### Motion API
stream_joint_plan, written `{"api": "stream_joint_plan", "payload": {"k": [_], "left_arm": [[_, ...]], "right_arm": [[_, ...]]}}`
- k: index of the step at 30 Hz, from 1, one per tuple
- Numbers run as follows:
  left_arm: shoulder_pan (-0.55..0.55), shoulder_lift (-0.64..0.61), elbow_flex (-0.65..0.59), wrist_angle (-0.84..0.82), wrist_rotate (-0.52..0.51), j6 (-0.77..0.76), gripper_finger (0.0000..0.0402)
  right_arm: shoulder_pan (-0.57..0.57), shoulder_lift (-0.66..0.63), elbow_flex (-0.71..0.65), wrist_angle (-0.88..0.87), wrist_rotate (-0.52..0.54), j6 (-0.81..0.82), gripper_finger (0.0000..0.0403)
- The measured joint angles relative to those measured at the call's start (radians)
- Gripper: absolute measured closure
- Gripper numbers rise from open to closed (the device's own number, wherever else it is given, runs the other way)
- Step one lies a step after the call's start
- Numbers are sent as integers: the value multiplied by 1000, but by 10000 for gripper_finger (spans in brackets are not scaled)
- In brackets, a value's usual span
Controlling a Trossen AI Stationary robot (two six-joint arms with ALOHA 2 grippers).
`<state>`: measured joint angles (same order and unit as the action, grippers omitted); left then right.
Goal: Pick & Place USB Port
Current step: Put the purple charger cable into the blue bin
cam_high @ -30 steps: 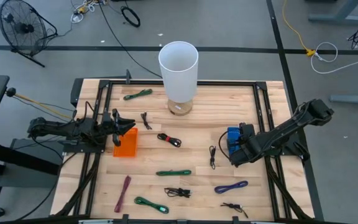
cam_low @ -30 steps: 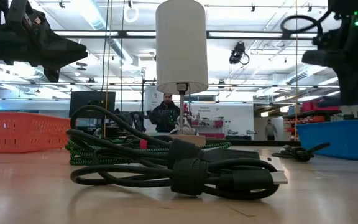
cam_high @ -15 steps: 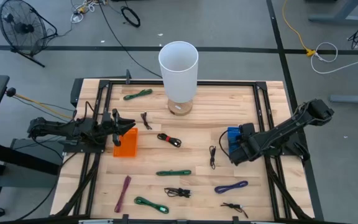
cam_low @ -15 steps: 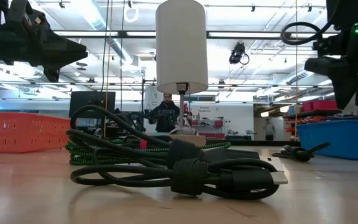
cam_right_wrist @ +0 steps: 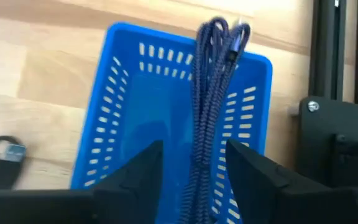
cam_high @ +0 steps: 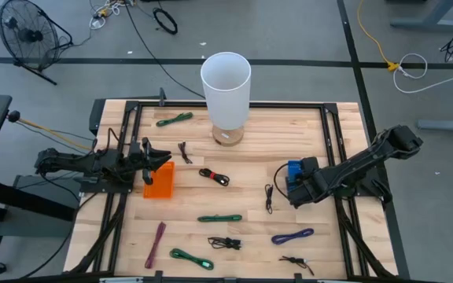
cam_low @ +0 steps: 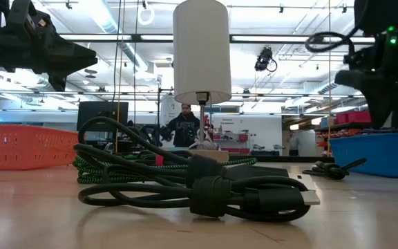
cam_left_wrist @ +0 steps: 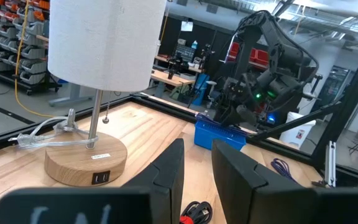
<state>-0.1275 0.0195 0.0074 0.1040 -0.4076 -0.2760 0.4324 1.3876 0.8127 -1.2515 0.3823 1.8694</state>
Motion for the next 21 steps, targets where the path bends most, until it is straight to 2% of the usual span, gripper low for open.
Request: {"api": "stream_joint_plan", "payload": {"k": [7, 9, 12, 14, 18, 21], "left_arm": [[0, 0, 0, 0, 0, 1, 317], [0, 0, 0, 0, 0, 1, 317], [0, 0, 0, 0, 0, 1, 317], [0, 0, 0, 0, 0, 1, 317], [0, 0, 0, -1, 0, 2, 317], [0, 0, 0, -1, 0, 2, 317]], "right_arm": [[-8, 0, -67, 72, -35, 3, 250], [-14, 0, -68, 54, -43, -1, 278], [-28, -5, -68, 49, -39, -33, 353], [-39, -13, -68, 48, -19, -52, 383], [-70, -17, -68, 48, 11, -58, 366], [-99, -17, -68, 48, 12, -97, 370]]}}
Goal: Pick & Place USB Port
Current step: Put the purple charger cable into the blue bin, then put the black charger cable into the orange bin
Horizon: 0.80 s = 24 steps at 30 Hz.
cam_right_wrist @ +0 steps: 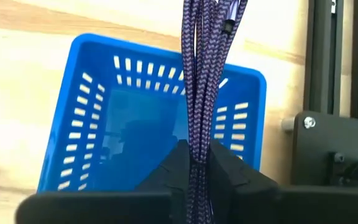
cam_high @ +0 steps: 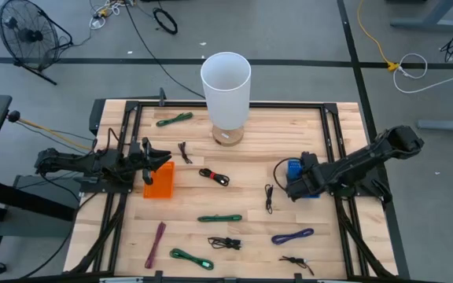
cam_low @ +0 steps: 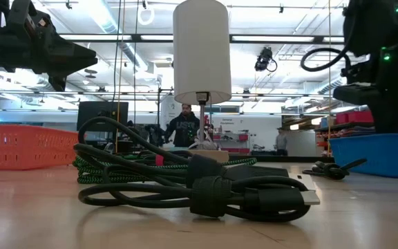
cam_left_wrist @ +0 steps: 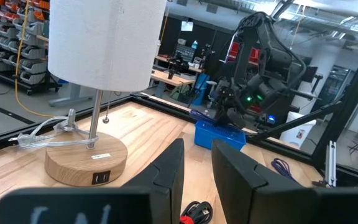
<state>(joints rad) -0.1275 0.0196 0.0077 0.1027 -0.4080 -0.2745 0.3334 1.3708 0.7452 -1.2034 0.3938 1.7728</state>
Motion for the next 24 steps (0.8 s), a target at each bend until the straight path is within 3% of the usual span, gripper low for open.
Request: {"api": "stream_joint_plan", "payload": {"k": [5, 17, 24], "left_arm": [[0, 0, 0, -4, 0, 0, 317], [0, 0, 0, -4, 0, 0, 317], [0, 0, 0, -4, -4, 0, 317]], "right_arm": [[-17, 0, 0, 51, 37, -46, 371], [-19, -4, 0, 80, 35, -88, 240], [-19, -22, 59, 48, 58, -143, 216]]}}
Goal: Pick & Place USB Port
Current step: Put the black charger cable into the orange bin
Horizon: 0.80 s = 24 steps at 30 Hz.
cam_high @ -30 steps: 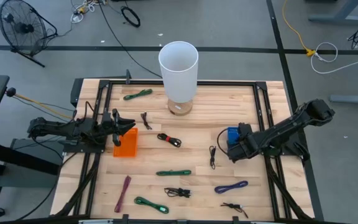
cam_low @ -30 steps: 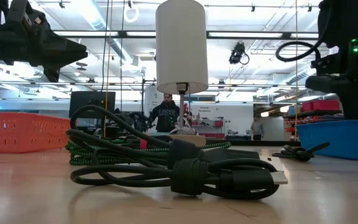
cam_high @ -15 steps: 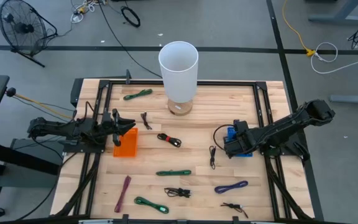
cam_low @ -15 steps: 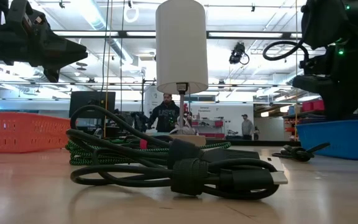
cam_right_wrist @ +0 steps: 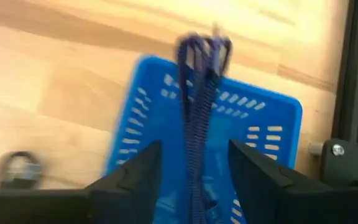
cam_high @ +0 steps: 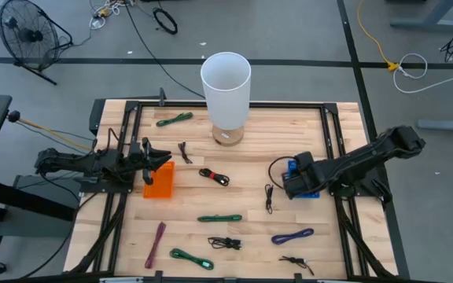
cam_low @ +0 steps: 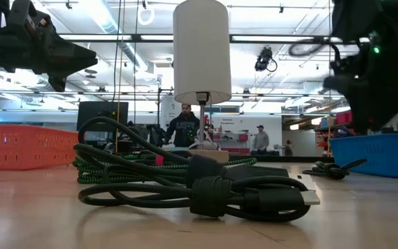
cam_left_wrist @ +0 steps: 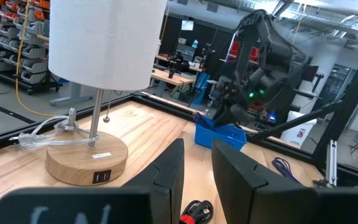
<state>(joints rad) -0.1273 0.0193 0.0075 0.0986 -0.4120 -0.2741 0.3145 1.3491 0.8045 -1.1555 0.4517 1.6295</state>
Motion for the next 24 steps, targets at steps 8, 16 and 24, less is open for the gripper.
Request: {"api": "stream_joint_plan", "payload": {"k": [8, 16, 24], "left_arm": [[0, 0, 0, 0, -14, -1, 317], [0, 0, 0, 1, -14, -3, 317], [0, 0, 0, -5, -14, -3, 317]], "right_arm": [[1, -9, 106, 214, -29, -184, 233], [25, 59, 104, 596, -100, -347, 254], [26, 242, 102, 640, -267, -303, 271]]}}
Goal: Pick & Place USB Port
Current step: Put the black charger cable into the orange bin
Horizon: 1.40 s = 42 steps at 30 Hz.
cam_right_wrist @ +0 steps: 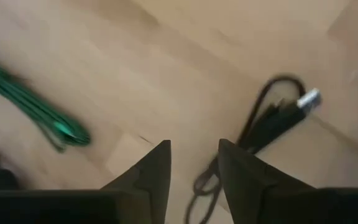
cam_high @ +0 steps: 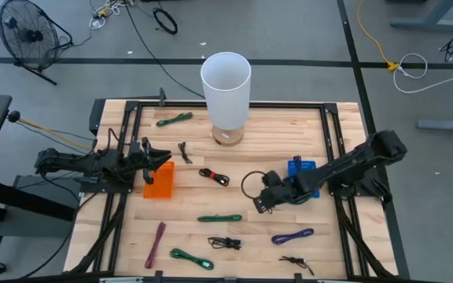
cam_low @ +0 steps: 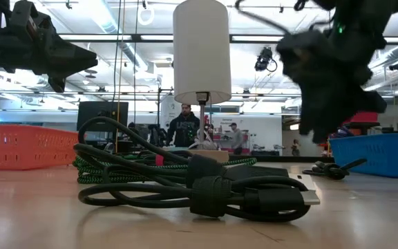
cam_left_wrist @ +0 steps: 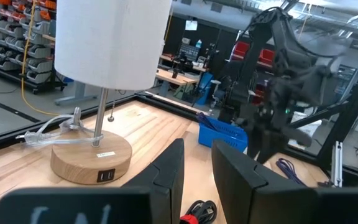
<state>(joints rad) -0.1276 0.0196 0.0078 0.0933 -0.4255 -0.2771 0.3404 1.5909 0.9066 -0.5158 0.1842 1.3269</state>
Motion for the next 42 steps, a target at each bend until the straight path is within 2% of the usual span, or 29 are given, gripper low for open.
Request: {"api": "stream_joint_plan", "payload": {"k": [9, 24, 42], "left_arm": [[0, 0, 0, 0, 0, 1, 317], [0, 0, 0, -1, 0, 3, 317], [0, 0, 0, -2, 0, 2, 317]], "right_arm": [[-27, 33, 0, -4, -52, -7, 257], [-65, 33, 0, -76, -73, -7, 214], [-69, 60, -2, -99, -61, 20, 213]]}}
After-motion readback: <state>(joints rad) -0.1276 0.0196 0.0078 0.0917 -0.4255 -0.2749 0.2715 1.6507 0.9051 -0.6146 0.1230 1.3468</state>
